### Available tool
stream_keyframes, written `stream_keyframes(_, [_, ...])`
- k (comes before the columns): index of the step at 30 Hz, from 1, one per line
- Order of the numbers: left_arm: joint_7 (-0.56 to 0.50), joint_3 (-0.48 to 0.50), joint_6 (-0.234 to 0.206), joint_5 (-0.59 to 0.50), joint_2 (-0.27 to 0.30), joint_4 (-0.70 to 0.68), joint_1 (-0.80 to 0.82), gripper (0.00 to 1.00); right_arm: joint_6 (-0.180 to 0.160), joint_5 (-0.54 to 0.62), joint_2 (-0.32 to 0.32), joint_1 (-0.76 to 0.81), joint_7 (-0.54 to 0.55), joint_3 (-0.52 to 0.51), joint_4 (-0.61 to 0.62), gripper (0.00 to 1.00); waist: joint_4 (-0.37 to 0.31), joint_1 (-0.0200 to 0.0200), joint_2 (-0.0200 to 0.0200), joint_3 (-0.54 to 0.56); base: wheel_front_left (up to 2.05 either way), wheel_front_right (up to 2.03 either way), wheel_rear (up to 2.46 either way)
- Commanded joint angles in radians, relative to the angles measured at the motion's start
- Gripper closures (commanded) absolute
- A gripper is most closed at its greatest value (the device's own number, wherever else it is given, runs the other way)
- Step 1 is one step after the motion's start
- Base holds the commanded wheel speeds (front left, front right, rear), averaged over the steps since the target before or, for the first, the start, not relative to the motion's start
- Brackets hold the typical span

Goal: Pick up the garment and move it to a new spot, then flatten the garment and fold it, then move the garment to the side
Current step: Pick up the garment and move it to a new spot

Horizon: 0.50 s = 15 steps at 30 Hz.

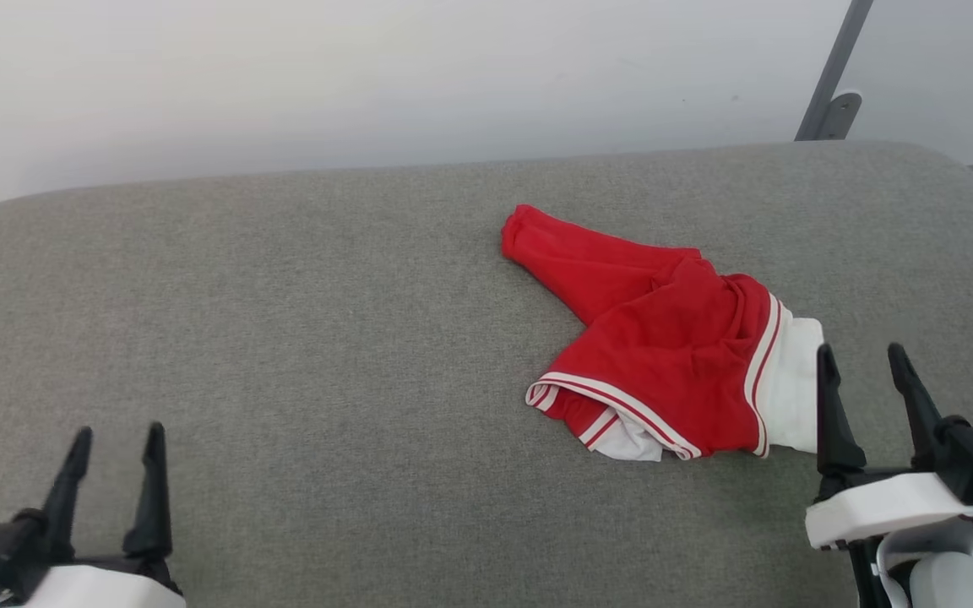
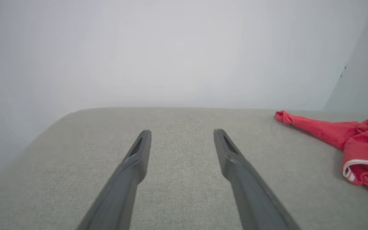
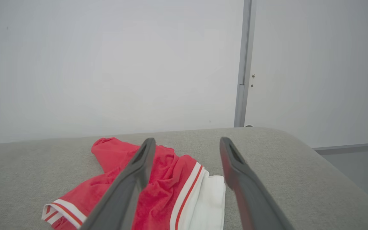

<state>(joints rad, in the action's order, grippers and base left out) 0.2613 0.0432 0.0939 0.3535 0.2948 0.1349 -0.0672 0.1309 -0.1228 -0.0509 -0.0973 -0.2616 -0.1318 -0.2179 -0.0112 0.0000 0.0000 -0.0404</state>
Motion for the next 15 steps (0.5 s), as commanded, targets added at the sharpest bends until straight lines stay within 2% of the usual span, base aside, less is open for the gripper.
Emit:
stream_keyframes(1, [0.005, 0.016, 0.007, -0.013, -0.011, -0.016, -0.01, 0.0, 0.0, 0.0, -0.001, -0.01, -0.005, 0.004, 0.01, 0.0, -0.001, 0.0, 0.0, -0.002, 0.0, 0.0, 0.0])
stream_keyframes(6, [0.005, 0.058, 0.03, -0.065, -0.071, -0.028, -0.029, 0.0, 0.0, -0.008, -0.001, -0.007, -0.005, 0.013, 0.013, 0.0, -0.005, 0.0, 0.0, -0.003, 0.0, 0.0, 0.0])
stream_keyframes(10, [0.005, 0.061, 0.036, -0.075, -0.092, -0.007, -0.035, 0.0, 0.0, -0.014, -0.001, -0.002, -0.005, 0.014, -0.004, 0.0, -0.007, 0.0, 0.0, 0.002, 0.0, 0.0, 0.0])
stream_keyframes(15, [0.005, 0.042, 0.037, -0.072, -0.085, -0.014, -0.04, 0.0, 0.0, -0.019, 0.0, 0.001, -0.005, 0.014, -0.018, 0.0, -0.008, 0.0, 0.0, 0.007, 0.0, 0.0, 0.0])
